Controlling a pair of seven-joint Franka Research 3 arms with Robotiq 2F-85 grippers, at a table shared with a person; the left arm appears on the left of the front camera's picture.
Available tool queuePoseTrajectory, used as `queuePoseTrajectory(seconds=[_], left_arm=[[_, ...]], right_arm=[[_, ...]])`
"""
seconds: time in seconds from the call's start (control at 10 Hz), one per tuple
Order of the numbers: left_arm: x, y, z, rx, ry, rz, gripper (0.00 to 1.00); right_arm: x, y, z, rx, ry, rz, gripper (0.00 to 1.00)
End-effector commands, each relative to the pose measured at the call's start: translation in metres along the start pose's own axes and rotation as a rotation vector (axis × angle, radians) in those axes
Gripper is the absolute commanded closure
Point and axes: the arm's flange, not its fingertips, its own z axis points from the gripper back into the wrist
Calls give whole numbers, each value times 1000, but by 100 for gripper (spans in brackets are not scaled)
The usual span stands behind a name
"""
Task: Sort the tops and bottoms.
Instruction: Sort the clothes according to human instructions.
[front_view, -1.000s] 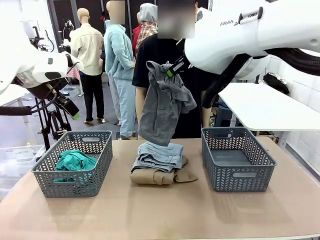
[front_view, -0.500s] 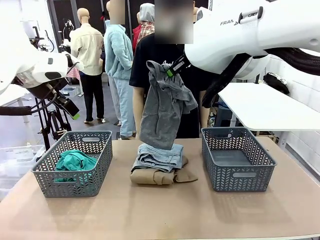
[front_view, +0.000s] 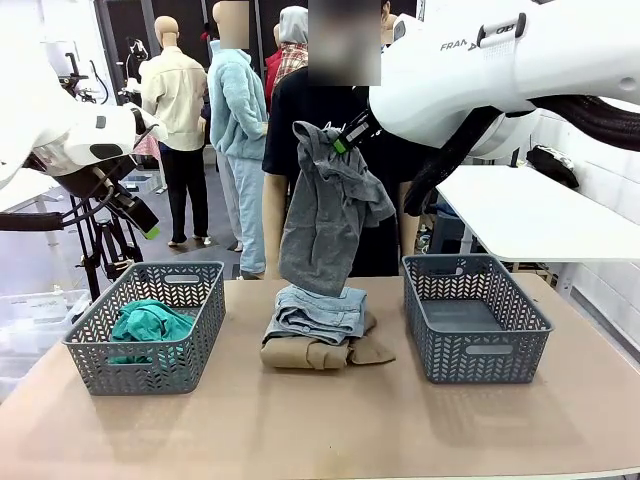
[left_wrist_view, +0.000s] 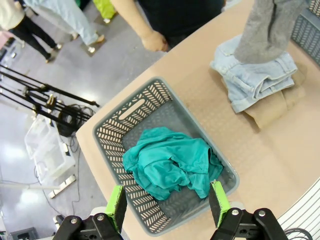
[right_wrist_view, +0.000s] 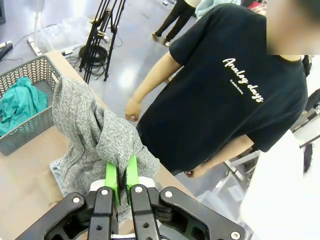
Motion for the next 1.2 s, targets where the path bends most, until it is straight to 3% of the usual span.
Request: queuePoseTrajectory(seconds=[0.0,1.1], left_arm=[[-1,0,1,-1,-2,14,14],[-1,0,1,-1,-2,14,14]], right_arm=[[5,0,0,-10,3,2,100],[5,0,0,-10,3,2,100]])
